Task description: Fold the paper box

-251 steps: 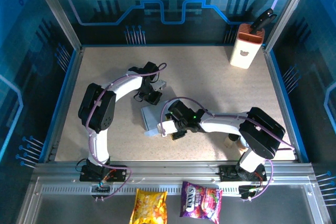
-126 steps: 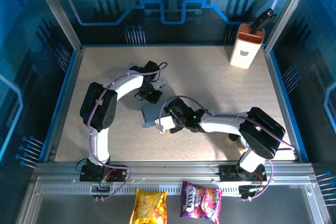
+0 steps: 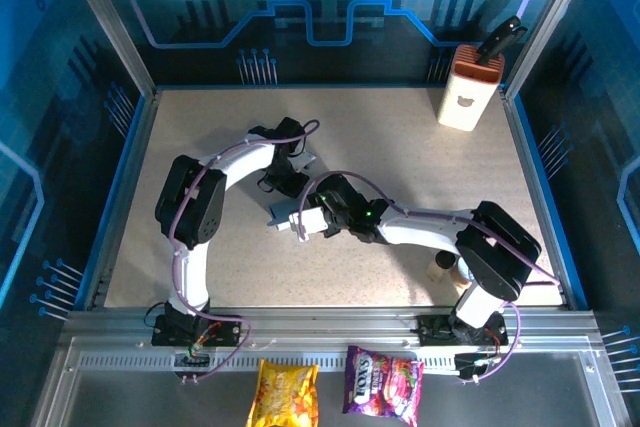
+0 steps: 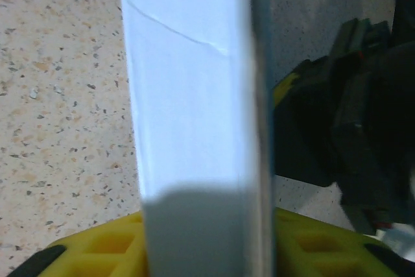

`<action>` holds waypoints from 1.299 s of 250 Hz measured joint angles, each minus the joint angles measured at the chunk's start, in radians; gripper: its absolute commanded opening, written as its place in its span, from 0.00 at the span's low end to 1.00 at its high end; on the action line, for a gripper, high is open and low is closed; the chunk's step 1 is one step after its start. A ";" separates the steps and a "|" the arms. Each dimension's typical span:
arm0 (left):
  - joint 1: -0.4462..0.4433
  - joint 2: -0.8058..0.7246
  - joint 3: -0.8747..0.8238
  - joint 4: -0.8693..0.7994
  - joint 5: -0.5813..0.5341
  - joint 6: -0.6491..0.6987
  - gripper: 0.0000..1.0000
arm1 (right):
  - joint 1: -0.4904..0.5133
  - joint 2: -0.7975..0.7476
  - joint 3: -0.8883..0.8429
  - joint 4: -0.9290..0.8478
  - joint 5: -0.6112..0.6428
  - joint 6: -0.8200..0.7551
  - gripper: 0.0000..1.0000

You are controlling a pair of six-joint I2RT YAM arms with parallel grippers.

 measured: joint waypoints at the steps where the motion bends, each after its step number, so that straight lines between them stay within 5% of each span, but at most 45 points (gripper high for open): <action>1: 0.000 0.000 -0.001 0.000 0.000 0.000 0.05 | 0.000 0.000 0.001 -0.001 -0.001 0.001 0.36; 58: 0.000 -0.076 -0.074 0.027 0.023 -0.001 0.09 | -0.033 0.000 0.113 -0.196 -0.087 0.023 0.29; 170: 0.067 -0.554 -0.154 0.069 0.066 -0.080 0.21 | -0.146 0.000 0.394 -0.753 -0.248 0.154 0.29; 230: 0.079 -0.726 -0.229 0.058 0.108 -0.086 0.30 | -0.153 0.075 0.478 -0.856 -0.277 0.191 0.30; 304: 0.080 -0.881 -0.372 0.076 0.317 0.076 0.52 | -0.153 0.139 0.491 -0.864 -0.284 0.203 0.31; 325: 0.080 -0.903 -0.435 0.084 0.383 0.207 0.68 | -0.153 0.139 0.491 -0.862 -0.283 0.204 0.31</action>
